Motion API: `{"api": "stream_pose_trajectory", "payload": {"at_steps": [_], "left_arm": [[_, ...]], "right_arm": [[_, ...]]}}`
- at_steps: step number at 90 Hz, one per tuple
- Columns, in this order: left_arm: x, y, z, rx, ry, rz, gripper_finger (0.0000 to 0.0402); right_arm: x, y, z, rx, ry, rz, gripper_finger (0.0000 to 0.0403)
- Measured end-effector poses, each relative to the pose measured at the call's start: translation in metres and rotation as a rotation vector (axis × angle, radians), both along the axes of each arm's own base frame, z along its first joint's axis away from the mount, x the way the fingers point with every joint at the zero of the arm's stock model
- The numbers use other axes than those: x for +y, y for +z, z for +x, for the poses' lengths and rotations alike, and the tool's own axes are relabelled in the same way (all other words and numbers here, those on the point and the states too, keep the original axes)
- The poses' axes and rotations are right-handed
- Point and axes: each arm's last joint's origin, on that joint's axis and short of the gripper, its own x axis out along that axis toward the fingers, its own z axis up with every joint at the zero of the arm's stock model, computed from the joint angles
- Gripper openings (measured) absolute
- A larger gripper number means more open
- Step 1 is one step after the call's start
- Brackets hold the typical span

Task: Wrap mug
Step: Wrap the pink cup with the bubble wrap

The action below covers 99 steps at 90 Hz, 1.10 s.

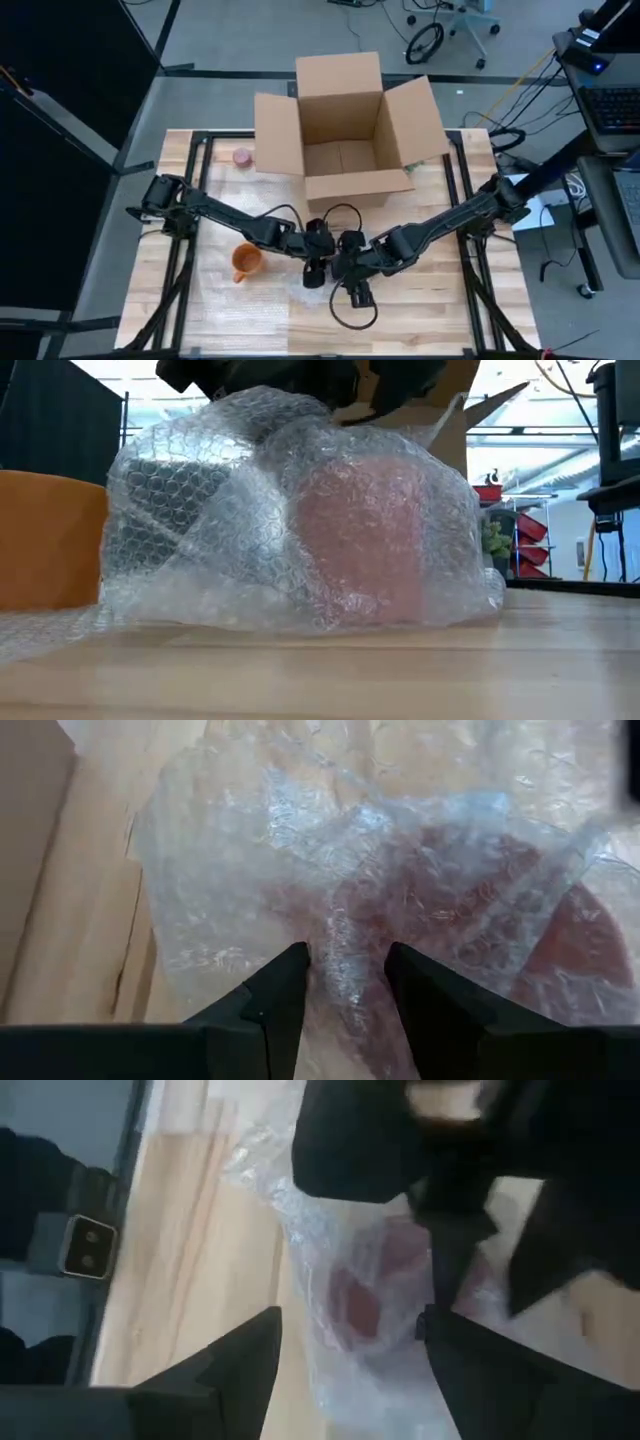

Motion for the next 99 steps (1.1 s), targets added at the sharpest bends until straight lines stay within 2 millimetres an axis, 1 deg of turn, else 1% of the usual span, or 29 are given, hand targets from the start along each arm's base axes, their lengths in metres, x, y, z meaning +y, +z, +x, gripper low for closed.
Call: {"api": "stream_pose_trajectory", "payload": {"at_steps": [15, 22, 32, 39, 46, 55, 62, 78, 88, 93, 99], "left_arm": [[0.000, 0.000, 0.000, 0.003, 0.001, 0.005, 0.0136], [-0.001, 0.001, 0.001, 0.000, -0.002, 0.007, 0.0136], [-0.002, 0.003, 0.002, -0.001, -0.025, 0.012, 0.0136], [-0.003, 0.005, 0.003, 0.004, -0.044, -0.032, 0.0136], [-0.004, 0.007, 0.004, 0.004, -0.066, -0.034, 0.0136], [-0.004, 0.010, 0.005, 0.024, -0.094, -0.019, 0.0139], [-0.004, 0.016, 0.006, 0.064, -0.124, 0.002, 0.0150], [-0.005, 0.032, 0.007, 0.115, -0.165, 0.044, 0.0205], [-0.005, 0.041, 0.009, 0.121, -0.175, 0.066, 0.0234], [-0.005, 0.042, 0.009, 0.120, -0.172, 0.082, 0.0241], [-0.006, 0.037, 0.014, 0.141, -0.172, 0.089, 0.0243]], "right_arm": [[-0.009, 0.023, -0.020, 0.005, -0.051, 0.033, 0.0228], [-0.013, 0.031, -0.028, 0.019, -0.075, 0.043, 0.0228], [-0.016, 0.035, -0.037, 0.055, -0.124, 0.052, 0.0228], [-0.014, 0.034, -0.041, 0.082, -0.140, 0.048, 0.0228], [-0.008, 0.033, -0.045, 0.075, -0.148, 0.026, 0.0228], [0.002, 0.027, -0.050, 0.066, -0.171, -0.006, 0.0228], [0.009, 0.019, -0.055, 0.069, -0.194, -0.022, 0.0228], [0.020, -0.005, -0.062, 0.058, -0.248, -0.028, 0.0228], [0.026, -0.021, -0.064, 0.040, -0.272, 0.002, 0.0228], [0.028, -0.030, -0.066, 0.025, -0.287, 0.010, 0.0228], [0.031, -0.039, -0.067, 0.003, -0.300, 0.036, 0.0228]]}}
